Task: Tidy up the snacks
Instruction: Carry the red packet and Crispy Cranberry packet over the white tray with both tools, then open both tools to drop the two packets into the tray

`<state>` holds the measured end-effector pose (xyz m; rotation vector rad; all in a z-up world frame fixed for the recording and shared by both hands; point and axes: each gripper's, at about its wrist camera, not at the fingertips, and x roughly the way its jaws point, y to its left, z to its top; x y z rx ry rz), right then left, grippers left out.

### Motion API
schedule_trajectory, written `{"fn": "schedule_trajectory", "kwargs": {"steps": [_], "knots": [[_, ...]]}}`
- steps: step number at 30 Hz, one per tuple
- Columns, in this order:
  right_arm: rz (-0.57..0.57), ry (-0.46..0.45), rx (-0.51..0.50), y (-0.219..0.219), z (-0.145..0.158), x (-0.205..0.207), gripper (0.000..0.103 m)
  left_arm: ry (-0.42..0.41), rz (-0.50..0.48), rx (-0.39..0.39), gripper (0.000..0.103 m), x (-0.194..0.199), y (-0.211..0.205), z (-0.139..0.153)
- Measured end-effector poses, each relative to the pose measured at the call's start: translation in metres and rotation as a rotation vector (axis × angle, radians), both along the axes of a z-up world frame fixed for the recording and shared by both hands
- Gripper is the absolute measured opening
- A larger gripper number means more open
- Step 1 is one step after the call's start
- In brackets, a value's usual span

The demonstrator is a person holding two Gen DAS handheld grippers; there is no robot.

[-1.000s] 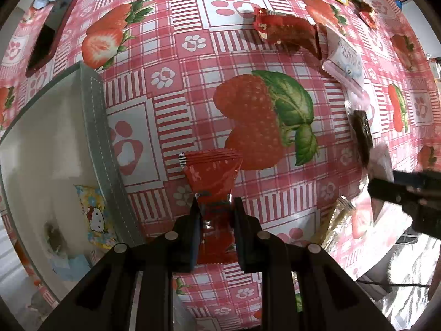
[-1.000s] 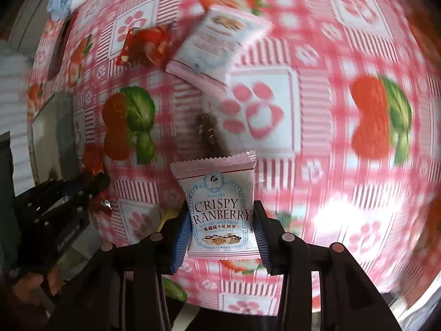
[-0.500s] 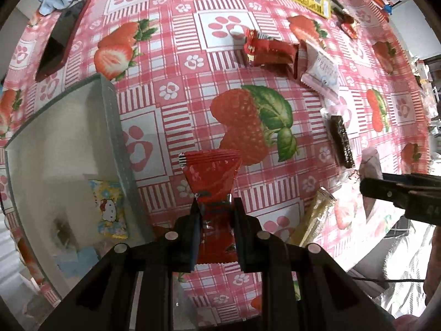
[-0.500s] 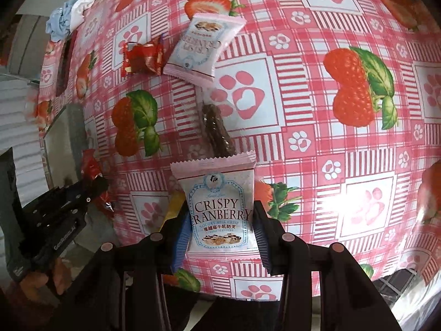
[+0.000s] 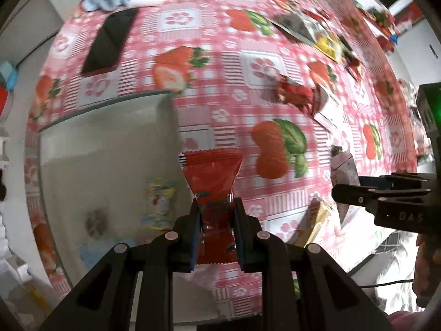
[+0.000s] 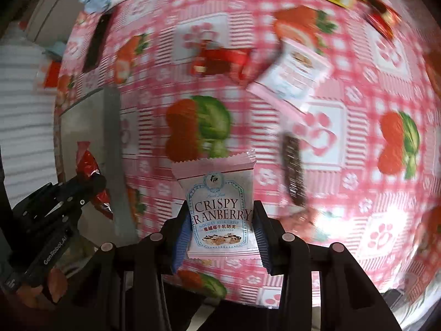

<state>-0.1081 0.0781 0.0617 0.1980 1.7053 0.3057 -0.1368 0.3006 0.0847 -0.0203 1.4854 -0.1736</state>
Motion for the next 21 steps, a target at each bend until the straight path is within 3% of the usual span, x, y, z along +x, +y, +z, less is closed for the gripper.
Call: {"fn": "schedule_trajectory", "kwargs": {"steps": [9,21], "knots": [[0.139,-0.028,0.012,0.084,-0.001,0.012,0.045,-0.012,0.152,0.022,0.023,-0.005,0.06,-0.002],[0.308,-0.054,0.033,0.187,0.002,0.013,0.045,0.024,0.221,0.038,0.023,-0.018,0.114,-0.013]]}}
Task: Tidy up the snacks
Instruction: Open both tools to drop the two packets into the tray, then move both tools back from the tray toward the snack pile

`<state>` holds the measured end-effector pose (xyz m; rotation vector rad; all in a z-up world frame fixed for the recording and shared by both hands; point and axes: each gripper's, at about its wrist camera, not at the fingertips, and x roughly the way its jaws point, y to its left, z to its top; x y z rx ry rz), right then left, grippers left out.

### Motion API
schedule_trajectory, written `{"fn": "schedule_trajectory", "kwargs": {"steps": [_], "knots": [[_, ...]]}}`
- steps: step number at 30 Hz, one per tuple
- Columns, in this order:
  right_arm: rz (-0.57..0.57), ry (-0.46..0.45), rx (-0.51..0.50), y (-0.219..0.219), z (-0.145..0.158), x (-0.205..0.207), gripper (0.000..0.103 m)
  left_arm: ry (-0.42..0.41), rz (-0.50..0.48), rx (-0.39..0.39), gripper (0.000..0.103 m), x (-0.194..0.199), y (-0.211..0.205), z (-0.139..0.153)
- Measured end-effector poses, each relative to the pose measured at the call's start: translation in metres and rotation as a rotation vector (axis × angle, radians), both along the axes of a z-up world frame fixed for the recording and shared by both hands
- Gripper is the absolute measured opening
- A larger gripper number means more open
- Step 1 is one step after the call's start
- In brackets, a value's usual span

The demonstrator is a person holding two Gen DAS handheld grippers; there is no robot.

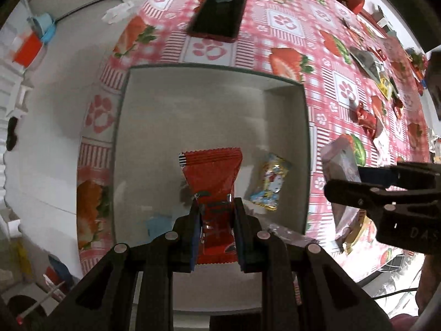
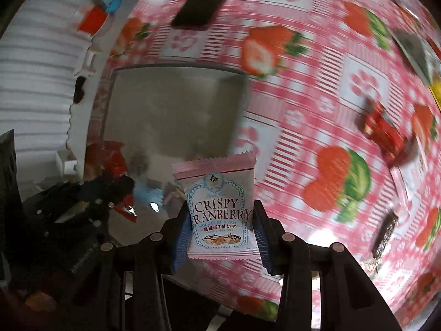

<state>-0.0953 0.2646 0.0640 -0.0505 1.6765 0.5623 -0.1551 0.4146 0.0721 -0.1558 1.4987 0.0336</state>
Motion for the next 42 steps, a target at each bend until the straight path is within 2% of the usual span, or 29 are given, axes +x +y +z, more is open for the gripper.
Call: {"fn": "schedule_trajectory", "kwargs": {"steps": [7,14,16,17,18,19,21,24,28,29,30,36,42], "knots": [[0.066,0.01,-0.013,0.043,-0.01,0.0,0.045,0.033,0.006,-0.006,0.023,-0.008,0.014,-0.009],[0.098,0.033,-0.026,0.064,-0.021,-0.007,0.045,0.065,-0.004,-0.004,0.026,-0.017,0.014,-0.016],[0.102,0.043,-0.024,0.067,-0.024,-0.008,0.045,0.064,-0.008,0.005,0.044,-0.018,0.012,-0.015],[0.103,0.045,-0.028,0.068,-0.026,-0.009,0.045,0.057,-0.009,0.015,0.059,-0.019,0.011,-0.014],[0.102,0.046,-0.032,0.068,-0.027,-0.01,0.046,0.044,-0.009,0.029,0.068,-0.02,0.009,-0.011],[0.099,0.046,-0.036,0.068,-0.027,-0.01,0.048,0.038,-0.011,0.035,0.07,-0.02,0.008,-0.01],[0.09,0.043,-0.04,0.063,-0.028,-0.012,0.067,0.027,-0.018,0.043,0.072,-0.022,0.004,-0.007],[0.077,0.039,-0.04,0.055,-0.027,-0.012,0.069,0.024,-0.027,0.054,0.077,-0.021,-0.002,-0.005],[0.052,0.038,-0.056,0.041,-0.027,-0.011,0.07,0.021,-0.041,0.061,0.078,-0.018,-0.012,-0.003],[0.044,0.034,-0.063,0.036,-0.026,-0.013,0.084,0.019,-0.046,0.063,0.078,-0.018,-0.013,-0.003],[0.036,0.028,-0.07,0.033,-0.024,-0.014,0.102,0.018,-0.049,0.064,0.078,-0.018,-0.014,-0.002],[0.005,-0.018,-0.087,0.006,-0.013,-0.014,0.103,-0.005,-0.092,0.08,0.078,-0.01,-0.028,0.008],[-0.076,-0.051,-0.1,-0.028,-0.001,-0.007,0.103,-0.02,-0.135,0.107,0.079,-0.001,-0.045,0.014]]}}
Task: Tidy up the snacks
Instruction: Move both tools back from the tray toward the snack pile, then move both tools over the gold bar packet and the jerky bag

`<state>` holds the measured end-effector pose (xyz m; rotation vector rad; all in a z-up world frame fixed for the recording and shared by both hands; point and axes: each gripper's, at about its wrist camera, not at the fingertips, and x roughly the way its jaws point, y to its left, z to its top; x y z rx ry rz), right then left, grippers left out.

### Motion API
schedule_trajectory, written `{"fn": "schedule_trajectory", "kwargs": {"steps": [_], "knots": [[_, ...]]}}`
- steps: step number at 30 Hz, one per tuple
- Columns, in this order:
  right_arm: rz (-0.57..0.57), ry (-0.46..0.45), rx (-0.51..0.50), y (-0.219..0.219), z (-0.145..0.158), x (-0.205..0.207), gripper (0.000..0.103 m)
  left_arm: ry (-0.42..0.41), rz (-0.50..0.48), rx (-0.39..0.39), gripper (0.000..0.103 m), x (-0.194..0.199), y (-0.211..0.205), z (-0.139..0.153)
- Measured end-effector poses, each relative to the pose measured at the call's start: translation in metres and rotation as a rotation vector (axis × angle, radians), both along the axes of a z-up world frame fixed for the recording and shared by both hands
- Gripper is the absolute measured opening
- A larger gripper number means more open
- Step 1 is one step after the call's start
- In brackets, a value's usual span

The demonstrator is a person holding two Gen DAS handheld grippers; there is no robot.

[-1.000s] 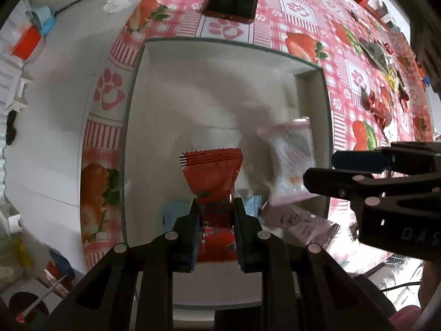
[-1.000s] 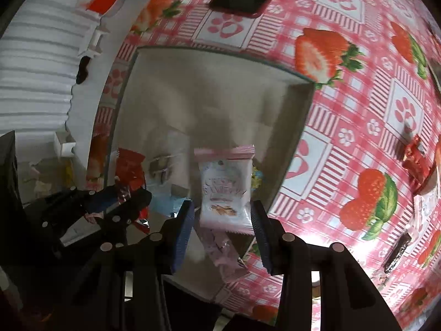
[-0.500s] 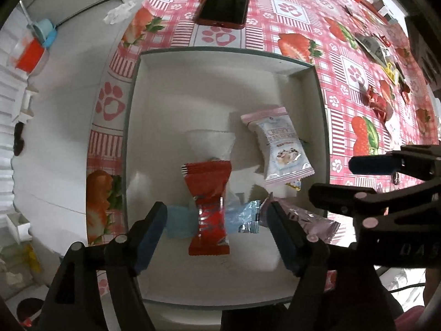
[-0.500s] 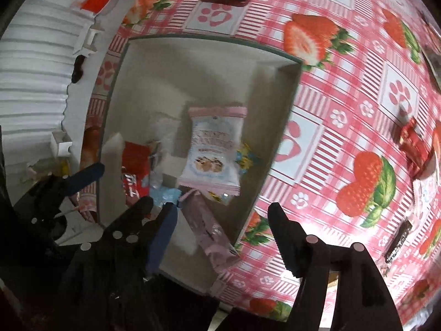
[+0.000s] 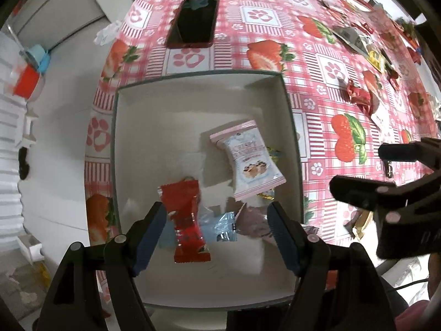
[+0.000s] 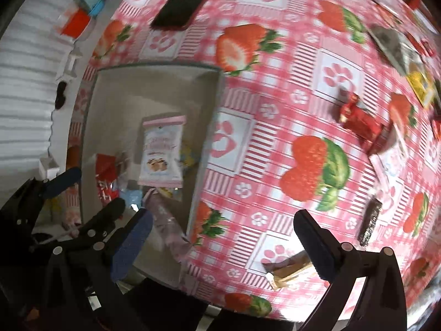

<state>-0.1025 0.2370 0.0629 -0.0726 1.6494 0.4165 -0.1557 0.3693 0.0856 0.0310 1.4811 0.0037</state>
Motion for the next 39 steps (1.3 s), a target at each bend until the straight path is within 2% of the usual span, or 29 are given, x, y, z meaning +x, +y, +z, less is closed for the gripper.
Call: {"fn": "schedule_trajectory", "kwargs": {"steps": [4,9,22,34,39], "knots": [[-0.046,-0.012,-0.007,-0.019,0.003,-0.001,0.103,0.005,-0.008,0.024,0.079,0.0,-0.008,0.004],[-0.105,0.015,-0.003,-0.046,0.001,-0.008,0.103,-0.015,-0.036,0.042,0.079,0.007,-0.019,0.017],[-0.245,0.055,0.024,-0.091,-0.009,-0.014,0.103,-0.13,-0.162,0.133,0.08,0.032,-0.073,0.078],[-0.291,0.073,0.03,-0.109,-0.013,-0.017,0.103,-0.153,-0.233,0.202,0.081,0.037,-0.101,0.088],[-0.304,0.078,0.033,-0.114,-0.014,-0.017,0.103,-0.147,-0.252,0.198,0.081,0.037,-0.109,0.09]]}}
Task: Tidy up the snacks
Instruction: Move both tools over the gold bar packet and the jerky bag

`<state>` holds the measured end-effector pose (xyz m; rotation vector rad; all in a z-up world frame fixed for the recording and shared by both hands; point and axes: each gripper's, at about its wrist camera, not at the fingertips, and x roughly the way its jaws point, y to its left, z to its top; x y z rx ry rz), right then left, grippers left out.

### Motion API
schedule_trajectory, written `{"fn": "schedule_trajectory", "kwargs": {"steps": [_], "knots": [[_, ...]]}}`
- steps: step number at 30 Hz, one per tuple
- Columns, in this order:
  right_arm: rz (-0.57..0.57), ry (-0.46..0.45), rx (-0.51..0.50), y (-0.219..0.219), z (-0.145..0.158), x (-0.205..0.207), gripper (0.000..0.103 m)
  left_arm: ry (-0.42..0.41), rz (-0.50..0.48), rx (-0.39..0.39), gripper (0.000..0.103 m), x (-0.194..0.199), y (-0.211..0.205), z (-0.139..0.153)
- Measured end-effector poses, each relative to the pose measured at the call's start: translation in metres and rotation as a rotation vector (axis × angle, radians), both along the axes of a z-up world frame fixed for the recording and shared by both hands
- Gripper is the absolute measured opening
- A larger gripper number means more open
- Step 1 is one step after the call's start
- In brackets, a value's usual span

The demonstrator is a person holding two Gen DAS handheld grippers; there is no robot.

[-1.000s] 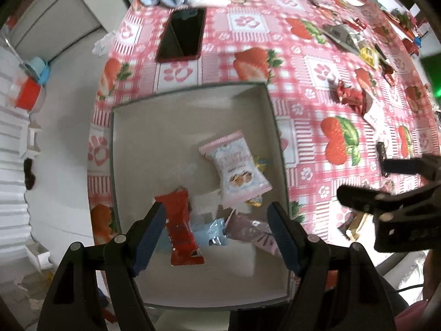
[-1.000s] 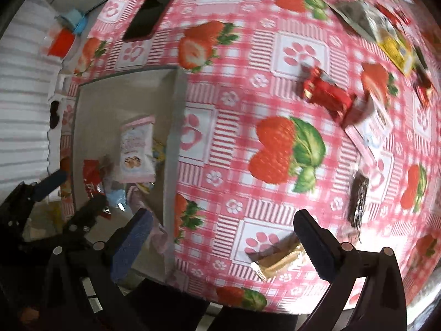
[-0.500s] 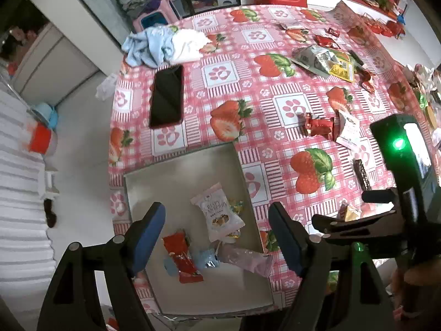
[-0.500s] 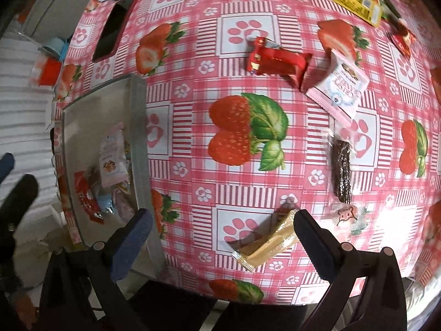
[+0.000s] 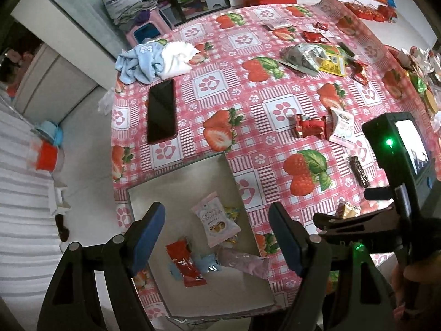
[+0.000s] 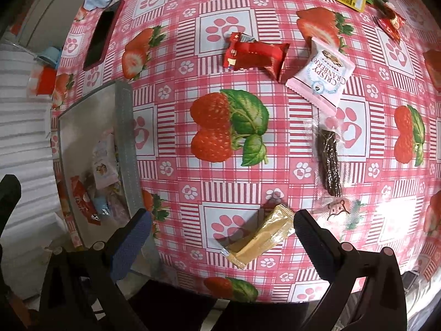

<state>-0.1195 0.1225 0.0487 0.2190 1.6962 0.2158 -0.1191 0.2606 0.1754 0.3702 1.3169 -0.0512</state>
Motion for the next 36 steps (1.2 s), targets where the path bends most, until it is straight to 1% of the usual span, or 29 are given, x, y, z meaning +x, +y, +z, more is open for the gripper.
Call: {"fn": "schedule_trajectory", "kwargs": {"steps": [3,5,7,9,12,13,14,16,19,23,26,32,36], "knots": [[-0.028,-0.014,-0.001,-0.007,0.003,0.005,0.103,0.006,-0.038,-0.007,0.081,-0.005,-0.009,0.003],[-0.071,-0.054,-0.002,-0.016,0.011,0.013,0.103,0.009,-0.09,-0.004,0.081,-0.01,-0.019,0.004],[-0.131,-0.118,0.01,-0.028,0.025,0.024,0.103,0.019,-0.138,-0.005,0.081,-0.015,-0.028,0.004],[-0.16,-0.205,0.011,-0.036,0.044,0.033,0.103,0.026,-0.177,-0.004,0.081,-0.019,-0.036,0.004],[-0.128,-0.306,-0.026,-0.034,0.065,0.04,0.103,0.033,-0.206,-0.006,0.081,-0.021,-0.043,0.005],[-0.114,-0.319,-0.044,-0.031,0.068,0.042,0.103,0.037,-0.212,-0.009,0.081,-0.021,-0.045,0.006],[-0.099,-0.323,-0.06,-0.027,0.069,0.045,0.103,0.042,-0.223,-0.016,0.081,-0.021,-0.048,0.007],[-0.097,-0.318,-0.053,-0.022,0.068,0.053,0.103,0.051,-0.248,-0.026,0.081,-0.024,-0.054,0.01],[-0.095,-0.321,-0.042,-0.017,0.071,0.059,0.103,0.057,-0.316,-0.025,0.081,-0.033,-0.067,0.014],[-0.077,-0.355,0.005,-0.008,0.083,0.075,0.103,0.063,-0.385,-0.013,0.081,-0.044,-0.079,0.017],[-0.073,-0.37,0.052,-0.002,0.092,0.081,0.103,0.068,-0.402,-0.011,0.081,-0.047,-0.084,0.017],[-0.058,-0.42,0.166,0.009,0.109,0.083,0.103,0.076,-0.397,-0.008,0.081,-0.045,-0.084,0.015],[-0.044,-0.436,0.2,0.015,0.115,0.083,0.103,0.075,-0.396,-0.018,0.082,-0.044,-0.083,0.016]]}}
